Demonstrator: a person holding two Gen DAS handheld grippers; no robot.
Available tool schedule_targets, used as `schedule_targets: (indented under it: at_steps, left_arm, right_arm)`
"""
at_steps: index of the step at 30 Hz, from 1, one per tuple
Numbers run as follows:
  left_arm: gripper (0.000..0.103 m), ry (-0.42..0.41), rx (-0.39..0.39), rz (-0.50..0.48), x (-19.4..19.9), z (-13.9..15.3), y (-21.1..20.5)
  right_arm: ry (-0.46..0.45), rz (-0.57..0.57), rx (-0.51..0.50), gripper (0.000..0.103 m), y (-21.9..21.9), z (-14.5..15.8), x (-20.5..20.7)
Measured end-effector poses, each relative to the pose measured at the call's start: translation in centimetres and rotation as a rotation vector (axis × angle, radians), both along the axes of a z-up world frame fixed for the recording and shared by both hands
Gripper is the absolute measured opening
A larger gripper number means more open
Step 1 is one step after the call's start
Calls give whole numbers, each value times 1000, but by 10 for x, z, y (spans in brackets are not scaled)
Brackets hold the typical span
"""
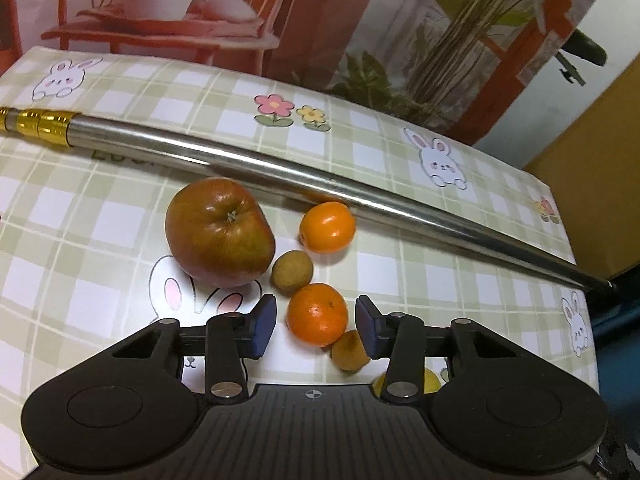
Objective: Organize fruits
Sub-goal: 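Grasp another mandarin orange from the pile with the left tool, then grasp a greenish-yellow citrus with the right tool while the left tool holds the orange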
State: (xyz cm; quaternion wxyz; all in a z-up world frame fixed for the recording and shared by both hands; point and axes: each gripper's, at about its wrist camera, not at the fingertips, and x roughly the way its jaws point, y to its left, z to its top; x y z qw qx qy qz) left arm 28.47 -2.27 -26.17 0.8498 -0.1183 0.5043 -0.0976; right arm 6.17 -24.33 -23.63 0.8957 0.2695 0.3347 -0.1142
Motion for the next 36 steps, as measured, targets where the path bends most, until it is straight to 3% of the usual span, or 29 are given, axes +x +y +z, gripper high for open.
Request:
schedule_targets:
  at_steps: [12, 21, 25, 29, 36]
  left_arm:
    - [38, -15, -2, -21, 5, -13, -5]
    - [38, -112, 13, -89, -22, 14, 3]
    - [38, -147, -26, -93, -38, 30, 16]
    - [38, -190, -22, -93, -60, 41, 34]
    - [38, -239, -16, -32, -98, 53, 73]
  right_arm:
    - [4, 15, 17, 100, 0, -6, 2]
    - [12, 71, 14, 97, 7, -6, 11]
    - [21, 127, 2, 91, 16, -8, 21]
    - [36, 192, -21, 80, 26, -9, 37]
    - [45, 276, -19, 72, 39, -12, 74]
